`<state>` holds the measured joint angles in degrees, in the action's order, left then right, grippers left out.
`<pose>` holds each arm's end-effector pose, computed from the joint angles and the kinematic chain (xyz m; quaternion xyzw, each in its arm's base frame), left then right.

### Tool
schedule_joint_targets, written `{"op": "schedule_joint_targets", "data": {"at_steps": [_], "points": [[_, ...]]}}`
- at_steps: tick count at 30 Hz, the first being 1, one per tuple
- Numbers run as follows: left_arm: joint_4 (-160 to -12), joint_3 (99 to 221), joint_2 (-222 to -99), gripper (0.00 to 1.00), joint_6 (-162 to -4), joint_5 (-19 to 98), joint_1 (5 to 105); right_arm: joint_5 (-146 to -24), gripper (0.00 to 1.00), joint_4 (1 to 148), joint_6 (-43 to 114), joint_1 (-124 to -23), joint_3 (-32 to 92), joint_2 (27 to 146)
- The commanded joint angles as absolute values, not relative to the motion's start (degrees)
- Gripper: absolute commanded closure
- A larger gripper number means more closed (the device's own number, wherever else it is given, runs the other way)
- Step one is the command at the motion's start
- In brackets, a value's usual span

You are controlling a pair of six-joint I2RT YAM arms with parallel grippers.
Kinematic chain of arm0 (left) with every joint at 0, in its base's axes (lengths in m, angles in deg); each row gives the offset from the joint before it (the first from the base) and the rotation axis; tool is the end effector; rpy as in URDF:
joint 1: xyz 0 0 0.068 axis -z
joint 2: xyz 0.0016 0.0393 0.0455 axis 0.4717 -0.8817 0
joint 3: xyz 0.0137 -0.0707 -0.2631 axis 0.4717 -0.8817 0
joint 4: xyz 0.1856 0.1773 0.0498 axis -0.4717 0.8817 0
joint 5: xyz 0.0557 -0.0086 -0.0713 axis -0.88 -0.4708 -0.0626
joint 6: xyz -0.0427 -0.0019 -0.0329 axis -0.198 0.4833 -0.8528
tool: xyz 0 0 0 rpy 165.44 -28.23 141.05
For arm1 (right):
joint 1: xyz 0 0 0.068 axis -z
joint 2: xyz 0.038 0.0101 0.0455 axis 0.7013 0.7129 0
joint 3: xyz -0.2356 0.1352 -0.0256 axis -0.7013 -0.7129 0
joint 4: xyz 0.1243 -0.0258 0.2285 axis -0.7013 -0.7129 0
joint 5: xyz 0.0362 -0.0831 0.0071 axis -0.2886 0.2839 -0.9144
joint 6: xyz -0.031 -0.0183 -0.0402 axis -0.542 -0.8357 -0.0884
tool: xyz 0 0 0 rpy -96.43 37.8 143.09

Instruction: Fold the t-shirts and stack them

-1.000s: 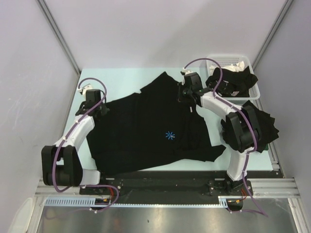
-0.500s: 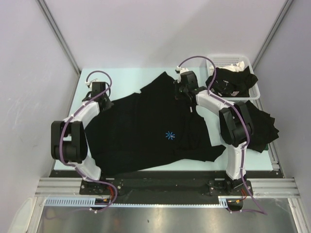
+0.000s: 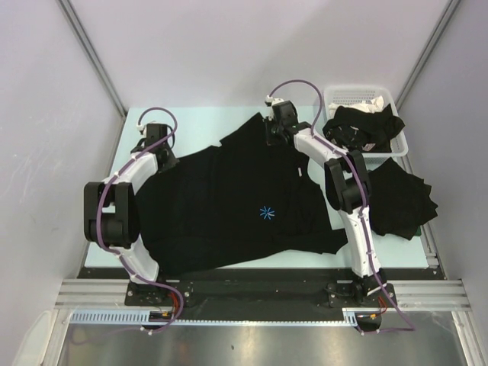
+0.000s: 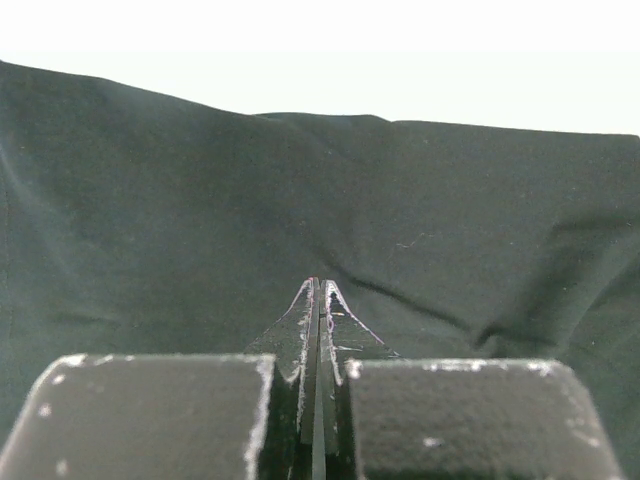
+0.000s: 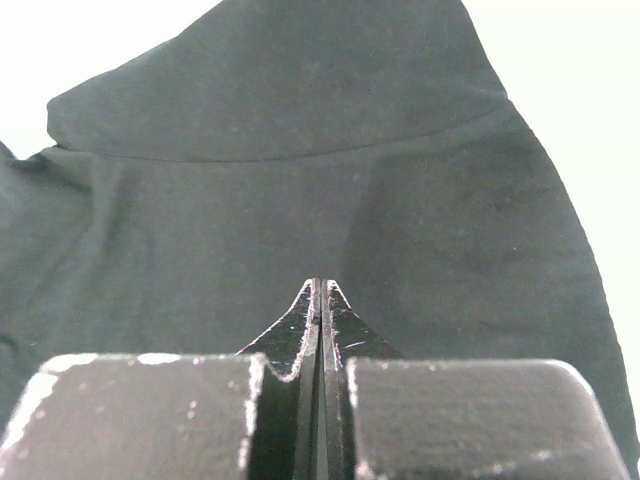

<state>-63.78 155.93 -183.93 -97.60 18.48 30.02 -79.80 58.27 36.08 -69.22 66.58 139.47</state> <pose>0.3699 -0.0042 0.2184 -0.2309 0.9075 0.0220 0.3501 0.4888 0.2263 0.2007 -0.1443 0.8889 0.1384 0.4122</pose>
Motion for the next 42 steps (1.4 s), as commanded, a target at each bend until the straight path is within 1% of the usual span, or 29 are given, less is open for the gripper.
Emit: {"op": "schedule_joint_targets", "data": {"at_steps": [1, 9, 13, 15, 32, 35, 42], "points": [[-63.5, 158.8, -184.6, 1.0, -96.5, 20.0, 30.1, -79.8, 1.0, 56.9, 35.3, -68.7, 70.8, 142.1], [-63.5, 158.1, -183.5, 1.0, -96.8, 23.0, 30.2, -77.4, 1.0, 57.0, 31.5, -68.4, 74.0, 145.2], [-63.3, 157.3, -183.1, 1.0, -96.1, 23.2, 30.2, -77.4, 1.0, 56.6, 30.1, -68.1, 75.2, 146.6], [-62.8, 157.5, -182.9, 1.0, -95.6, 23.4, 30.2, -75.5, 1.0, 56.6, 29.6, -67.7, 75.8, 147.4], [-60.4, 158.7, -180.5, 1.0, -94.2, 25.2, 30.2, -75.7, 1.0, 55.8, 26.7, -66.8, 80.2, 152.3], [-60.5, 158.6, -180.4, 1.0, -94.2, 25.3, 30.3, -74.0, 1.0, 55.6, 25.8, -66.7, 81.1, 153.6], [-59.7, 158.6, -180.0, 1.0, -93.1, 24.6, 30.3, -73.8, 1.0, 53.5, 26.4, -64.2, 87.2, 156.8]]}}
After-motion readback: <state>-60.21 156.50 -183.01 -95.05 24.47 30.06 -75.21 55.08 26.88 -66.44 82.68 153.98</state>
